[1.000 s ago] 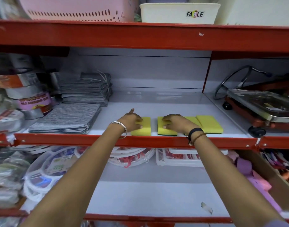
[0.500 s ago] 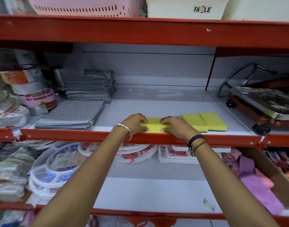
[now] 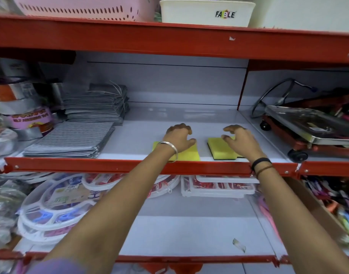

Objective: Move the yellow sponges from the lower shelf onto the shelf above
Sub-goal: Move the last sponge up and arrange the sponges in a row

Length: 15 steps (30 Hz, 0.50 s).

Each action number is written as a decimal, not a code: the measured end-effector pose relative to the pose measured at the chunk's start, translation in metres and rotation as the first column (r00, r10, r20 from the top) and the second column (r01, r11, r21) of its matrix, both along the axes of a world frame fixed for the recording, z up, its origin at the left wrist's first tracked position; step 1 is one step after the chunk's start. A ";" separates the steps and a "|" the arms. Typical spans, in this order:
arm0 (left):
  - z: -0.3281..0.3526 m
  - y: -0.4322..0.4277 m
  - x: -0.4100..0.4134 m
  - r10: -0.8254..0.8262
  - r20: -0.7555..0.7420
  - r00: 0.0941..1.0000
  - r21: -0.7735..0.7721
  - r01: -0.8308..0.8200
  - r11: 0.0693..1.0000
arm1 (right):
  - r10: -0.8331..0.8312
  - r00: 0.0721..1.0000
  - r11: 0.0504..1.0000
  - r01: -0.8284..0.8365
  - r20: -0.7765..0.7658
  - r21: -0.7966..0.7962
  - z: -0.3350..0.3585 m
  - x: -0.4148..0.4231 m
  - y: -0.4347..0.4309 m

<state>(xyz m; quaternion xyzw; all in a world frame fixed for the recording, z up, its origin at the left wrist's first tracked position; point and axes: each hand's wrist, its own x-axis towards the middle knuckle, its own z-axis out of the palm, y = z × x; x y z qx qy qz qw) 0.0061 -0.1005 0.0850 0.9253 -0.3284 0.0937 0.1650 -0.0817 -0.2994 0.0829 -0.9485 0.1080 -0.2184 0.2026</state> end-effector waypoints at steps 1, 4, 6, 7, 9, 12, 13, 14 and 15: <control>0.001 -0.016 -0.002 -0.032 0.008 0.999 0.017 0.032 0.999 | -0.039 0.998 0.999 0.038 -0.040 -0.008 -0.001 0.001 -0.013; 0.002 -0.061 -0.009 -0.111 -0.044 0.993 0.089 0.114 0.989 | -0.098 0.975 0.995 0.095 -0.202 -0.021 -0.007 0.004 -0.046; -0.003 -0.083 -0.014 -0.125 -0.118 0.985 0.141 0.141 0.980 | -0.084 0.943 0.996 0.077 -0.322 -0.036 -0.013 0.004 -0.058; -0.006 -0.090 -0.016 -0.123 -0.146 0.982 0.166 0.146 0.975 | -0.065 0.926 0.998 0.050 -0.372 -0.049 -0.015 0.003 -0.061; -0.011 -0.098 -0.020 -0.109 -0.165 0.980 0.202 0.142 0.969 | -0.029 0.912 0.998 0.004 -0.408 -0.063 -0.016 0.002 -0.065; -0.010 -0.094 -0.024 -0.097 -0.155 0.983 0.219 0.130 0.967 | -0.010 0.919 0.999 -0.011 -0.393 -0.052 -0.014 -0.004 -0.061; -0.009 -0.090 -0.025 -0.099 -0.147 0.984 0.231 0.132 0.964 | -0.006 0.919 0.998 -0.017 -0.395 -0.055 -0.013 -0.006 -0.059; -0.008 -0.085 -0.026 -0.100 -0.143 0.985 0.242 0.133 0.961 | -0.001 0.917 0.998 -0.024 -0.398 -0.059 -0.013 -0.009 -0.056; -0.007 -0.080 -0.028 -0.101 -0.137 0.985 0.251 0.133 0.959 | 0.002 0.918 0.998 -0.029 -0.398 -0.061 -0.013 -0.012 -0.053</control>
